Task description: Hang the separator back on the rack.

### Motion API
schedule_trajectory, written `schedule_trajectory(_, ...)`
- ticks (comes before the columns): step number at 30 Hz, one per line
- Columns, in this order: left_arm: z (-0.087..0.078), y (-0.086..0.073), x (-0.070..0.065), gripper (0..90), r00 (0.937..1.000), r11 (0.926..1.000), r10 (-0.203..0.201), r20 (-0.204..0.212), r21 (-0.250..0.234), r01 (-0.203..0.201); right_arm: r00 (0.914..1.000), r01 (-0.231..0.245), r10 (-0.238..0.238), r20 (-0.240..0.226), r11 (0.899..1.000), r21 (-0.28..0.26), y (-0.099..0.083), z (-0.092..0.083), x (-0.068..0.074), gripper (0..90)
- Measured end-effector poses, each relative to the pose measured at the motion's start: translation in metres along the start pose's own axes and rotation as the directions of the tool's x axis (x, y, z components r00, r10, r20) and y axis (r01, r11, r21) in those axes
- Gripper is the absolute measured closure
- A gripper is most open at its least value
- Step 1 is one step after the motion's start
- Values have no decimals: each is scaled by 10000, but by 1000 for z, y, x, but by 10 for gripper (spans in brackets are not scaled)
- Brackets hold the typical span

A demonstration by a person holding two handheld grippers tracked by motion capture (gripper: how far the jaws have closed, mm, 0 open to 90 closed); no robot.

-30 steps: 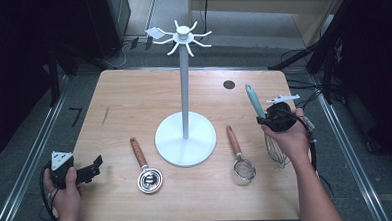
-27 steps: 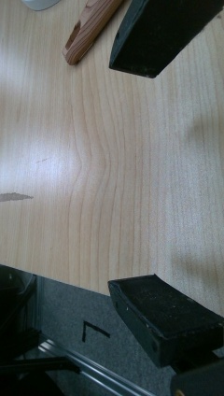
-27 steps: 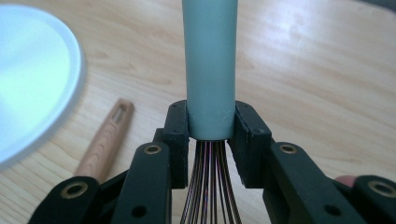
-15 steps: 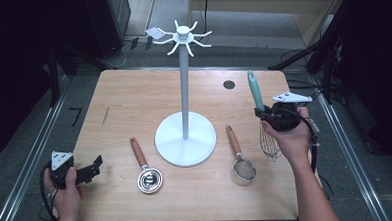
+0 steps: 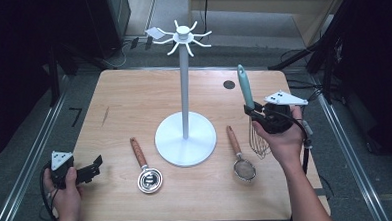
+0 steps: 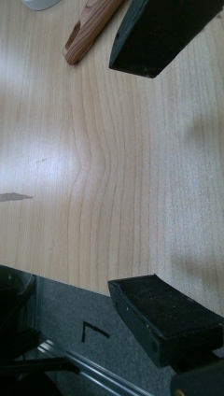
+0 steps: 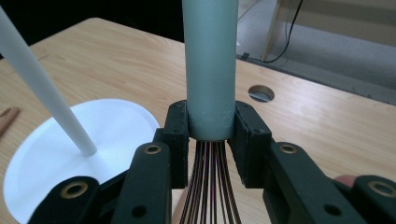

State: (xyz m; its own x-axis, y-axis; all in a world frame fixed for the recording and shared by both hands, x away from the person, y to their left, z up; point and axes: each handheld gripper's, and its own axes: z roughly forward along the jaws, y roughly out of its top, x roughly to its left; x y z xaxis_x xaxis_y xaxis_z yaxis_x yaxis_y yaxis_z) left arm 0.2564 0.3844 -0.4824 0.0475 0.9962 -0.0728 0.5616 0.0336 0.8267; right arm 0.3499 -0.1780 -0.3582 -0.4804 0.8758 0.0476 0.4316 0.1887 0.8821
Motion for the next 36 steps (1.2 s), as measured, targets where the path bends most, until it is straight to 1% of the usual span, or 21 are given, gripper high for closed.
schedule_trajectory(3, 0, 0, 0, 0, 10000, 10000, -7, -4, -6, 7, 9999, -35, 30, -159, 9995, -321, 4, -4, 8, 711)
schedule_trajectory(5, 0, 0, 0, 0, 10000, 10000, 5, 0, -6, -5, 9998, -48, 41, -191, 9992, -386, 5, -4, 10, 711)
schedule_trajectory(6, 0, 0, 0, 0, 10000, 10000, -7, 6, 4, 7, 9996, -98, 84, -254, 9984, -557, 6, -6, 13, 711)
schedule_trajectory(9, 0, 0, 0, 0, 10000, 10000, -8, 4, -2, 8, 9994, -134, 112, -322, 9975, -690, 8, -8, 16, 711)
schedule_trajectory(10, 0, 0, 0, 0, 10000, 10000, -16, 4, -9, 16, 9992, -153, 122, -368, 9962, -852, 9, -10, 19, 711)
schedule_trajectory(16, 0, 0, 0, 0, 10000, 10000, -25, 5, -11, 25, 9986, -160, 103, -525, 9937, -1106, 11, -14, 26, 711)
schedule_trajectory(19, 0, 0, 0, 0, 10000, 10000, -6, 8, 0, 6, 9971, -213, 106, -759, 9897, -1417, 13, -17, 32, 711)
schedule_trajectory(21, 0, 0, 0, 0, 10000, 10000, -9, 4, -4, 9, 9965, -234, 111, -830, 9887, -1481, 13, -18, 34, 711)
schedule_trajectory(22, 0, 0, 0, 0, 10000, 10000, -23, 8, -3, 23, 9959, -264, 121, -891, 9866, -1607, 15, -20, 38, 711)
schedule_trajectory(24, 0, 0, 0, 0, 10000, 10000, -6, 4, 1, 6, 9955, -259, 102, -946, 9856, -1670, 15, -21, 40, 711)
schedule_trajectory(26, 0, 0, 0, 0, 10000, 10000, -24, 3, -16, 24, 9938, -212, 4, -1116, 9823, -1860, 17, -23, 44, 710)
schedule_trajectory(28, 0, 0, 0, 0, 10000, 10000, -13, 5, 6, 13, 9910, -266, -8, -1340, 9789, -2026, 19, -26, 49, 710)
schedule_trajectory(33, 0, 0, 0, 0, 10000, 10000, -1, 16, -19, 1, 9885, -239, -99, -1509, 9750, -2210, 21, -29, 57, 710)
schedule_trajectory(35, 0, 0, 0, 0, 10000, 10000, 4, 11, -21, -4, 9863, -219, -165, -1639, 9730, -2296, 22, -30, 60, 710)
schedule_trajectory(36, 0, 0, 0, 0, 10000, 10000, 1, 12, -8, -1, 9836, -207, -234, -1786, 9702, -2414, 23, -32, 63, 710)
